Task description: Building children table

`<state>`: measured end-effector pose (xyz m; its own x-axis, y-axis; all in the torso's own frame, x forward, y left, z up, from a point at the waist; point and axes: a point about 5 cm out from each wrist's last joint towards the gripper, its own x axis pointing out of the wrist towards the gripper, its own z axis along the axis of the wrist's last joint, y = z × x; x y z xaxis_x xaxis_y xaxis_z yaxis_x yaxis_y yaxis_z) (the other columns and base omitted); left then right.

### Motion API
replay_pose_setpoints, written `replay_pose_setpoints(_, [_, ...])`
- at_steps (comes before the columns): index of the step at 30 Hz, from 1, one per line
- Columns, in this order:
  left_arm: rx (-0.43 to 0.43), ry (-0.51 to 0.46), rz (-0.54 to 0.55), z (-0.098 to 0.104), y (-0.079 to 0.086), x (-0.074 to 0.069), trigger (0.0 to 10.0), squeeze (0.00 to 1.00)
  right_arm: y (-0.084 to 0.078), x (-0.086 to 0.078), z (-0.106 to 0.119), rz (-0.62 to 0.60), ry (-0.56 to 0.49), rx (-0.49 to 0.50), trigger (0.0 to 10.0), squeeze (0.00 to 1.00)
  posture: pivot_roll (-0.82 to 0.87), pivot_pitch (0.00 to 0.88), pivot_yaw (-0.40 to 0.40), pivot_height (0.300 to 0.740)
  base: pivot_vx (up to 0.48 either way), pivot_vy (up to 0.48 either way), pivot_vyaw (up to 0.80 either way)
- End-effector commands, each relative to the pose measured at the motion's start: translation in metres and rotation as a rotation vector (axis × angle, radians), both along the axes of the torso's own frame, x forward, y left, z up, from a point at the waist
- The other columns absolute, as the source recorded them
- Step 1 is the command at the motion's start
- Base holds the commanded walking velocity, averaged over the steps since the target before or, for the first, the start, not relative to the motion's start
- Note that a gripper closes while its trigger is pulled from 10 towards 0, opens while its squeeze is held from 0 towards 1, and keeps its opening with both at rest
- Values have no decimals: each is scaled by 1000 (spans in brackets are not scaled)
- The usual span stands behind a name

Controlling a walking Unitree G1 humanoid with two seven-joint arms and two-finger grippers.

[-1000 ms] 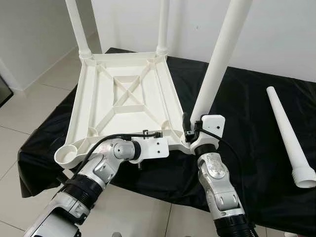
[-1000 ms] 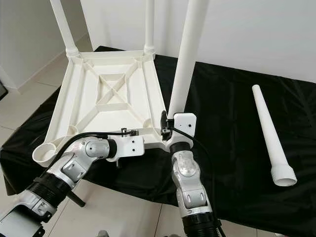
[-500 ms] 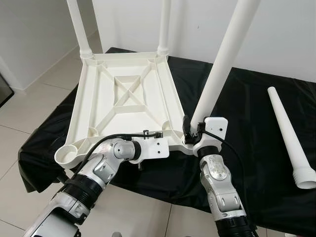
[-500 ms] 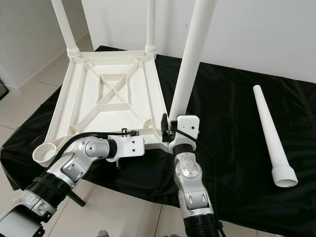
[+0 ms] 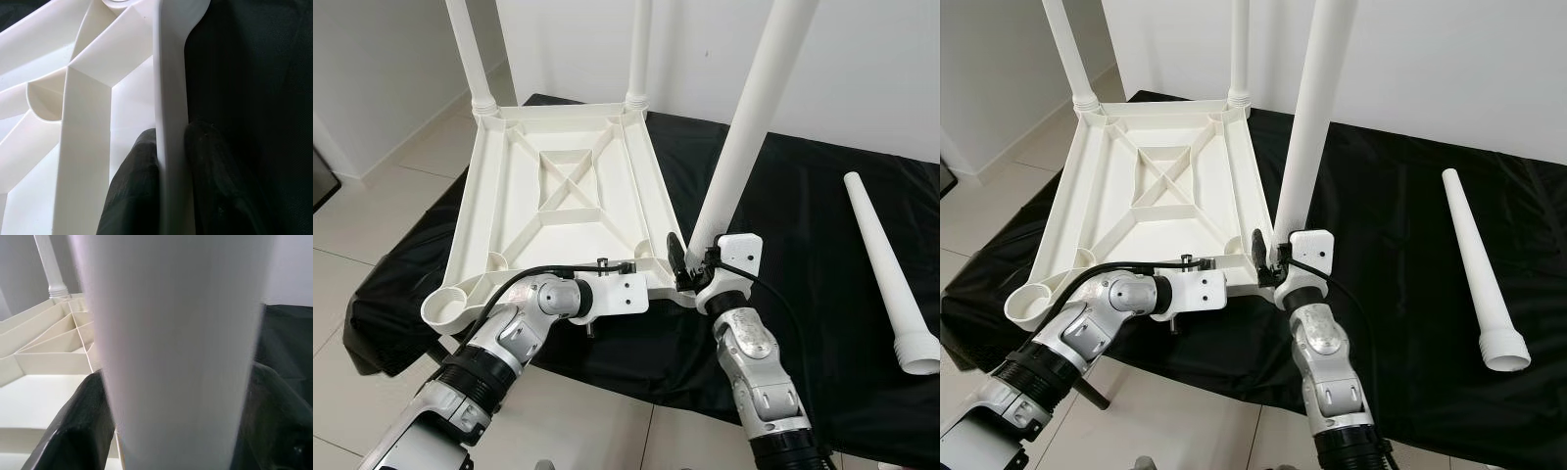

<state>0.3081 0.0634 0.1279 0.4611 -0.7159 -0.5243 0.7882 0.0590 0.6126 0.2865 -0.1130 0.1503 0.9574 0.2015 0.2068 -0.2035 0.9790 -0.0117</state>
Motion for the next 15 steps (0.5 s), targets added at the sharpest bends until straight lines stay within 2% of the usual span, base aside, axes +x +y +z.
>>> replay_pose_setpoints(1, [8,15,-51,-5,-6,-7,10000,0,-3,1,2,22,-9,2,10000,0,-17,31,-16,740,0,0,0])
replay_pose_setpoints(3, [7,16,-53,-5,-7,-7,10000,0,-10,4,3,26,-6,-12,10000,0,-18,32,-17,740,0,0,0])
replay_pose_setpoints(9, [7,16,-52,-5,-7,-7,10000,0,-16,5,2,53,2,-25,10000,0,-16,30,-17,740,0,0,0])
replay_pose_setpoints(10, [8,15,-52,-5,-7,-7,10000,0,-18,5,2,76,5,-22,10000,1000,-17,29,-16,740,0,0,0])
replay_pose_setpoints(15, [10,14,-53,-5,-7,-6,10000,0,-25,8,1,115,25,-37,10000,1000,-18,28,-14,740,0,0,0])
